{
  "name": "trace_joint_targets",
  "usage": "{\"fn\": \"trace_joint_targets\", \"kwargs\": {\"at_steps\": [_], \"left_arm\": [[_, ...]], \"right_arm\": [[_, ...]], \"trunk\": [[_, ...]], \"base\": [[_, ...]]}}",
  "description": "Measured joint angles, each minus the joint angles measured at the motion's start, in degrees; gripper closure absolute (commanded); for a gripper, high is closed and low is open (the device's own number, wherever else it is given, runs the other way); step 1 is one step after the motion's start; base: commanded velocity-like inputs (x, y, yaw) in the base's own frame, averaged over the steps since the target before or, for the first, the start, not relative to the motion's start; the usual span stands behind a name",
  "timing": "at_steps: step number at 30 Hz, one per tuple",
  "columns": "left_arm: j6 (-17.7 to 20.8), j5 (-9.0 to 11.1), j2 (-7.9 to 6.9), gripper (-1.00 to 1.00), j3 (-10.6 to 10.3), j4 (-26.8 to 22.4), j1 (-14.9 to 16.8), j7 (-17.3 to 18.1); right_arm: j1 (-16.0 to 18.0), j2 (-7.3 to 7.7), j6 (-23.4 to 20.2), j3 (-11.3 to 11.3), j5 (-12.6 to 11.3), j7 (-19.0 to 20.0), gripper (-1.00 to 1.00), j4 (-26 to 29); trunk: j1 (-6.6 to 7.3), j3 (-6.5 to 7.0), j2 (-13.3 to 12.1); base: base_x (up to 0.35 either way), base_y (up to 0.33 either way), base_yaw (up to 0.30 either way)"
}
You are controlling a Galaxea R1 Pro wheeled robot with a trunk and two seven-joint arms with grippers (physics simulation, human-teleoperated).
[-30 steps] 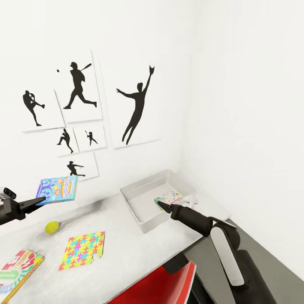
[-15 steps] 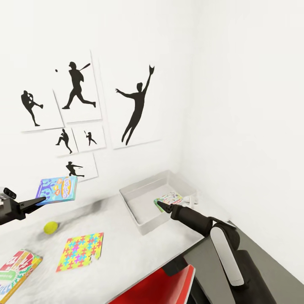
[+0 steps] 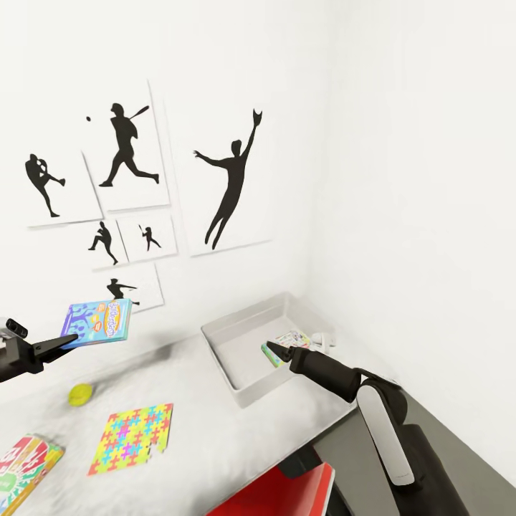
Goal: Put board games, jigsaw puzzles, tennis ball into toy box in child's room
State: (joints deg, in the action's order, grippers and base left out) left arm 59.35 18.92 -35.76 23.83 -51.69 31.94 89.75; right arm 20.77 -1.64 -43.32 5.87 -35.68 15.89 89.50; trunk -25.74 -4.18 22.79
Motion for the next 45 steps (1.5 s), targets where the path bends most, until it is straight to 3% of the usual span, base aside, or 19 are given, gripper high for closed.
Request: {"fn": "trace_joint_targets", "kwargs": {"at_steps": [45], "left_arm": [[0.00, -0.01, 0.05, 1.00, 0.00, 0.00, 0.00, 0.00]], "right_arm": [[0.00, 0.00, 0.00, -0.02, 0.00, 0.04, -1.00, 0.05]], "trunk": [[0.00, 0.00, 0.00]], "base": [[0.012, 0.000, 0.000]]}}
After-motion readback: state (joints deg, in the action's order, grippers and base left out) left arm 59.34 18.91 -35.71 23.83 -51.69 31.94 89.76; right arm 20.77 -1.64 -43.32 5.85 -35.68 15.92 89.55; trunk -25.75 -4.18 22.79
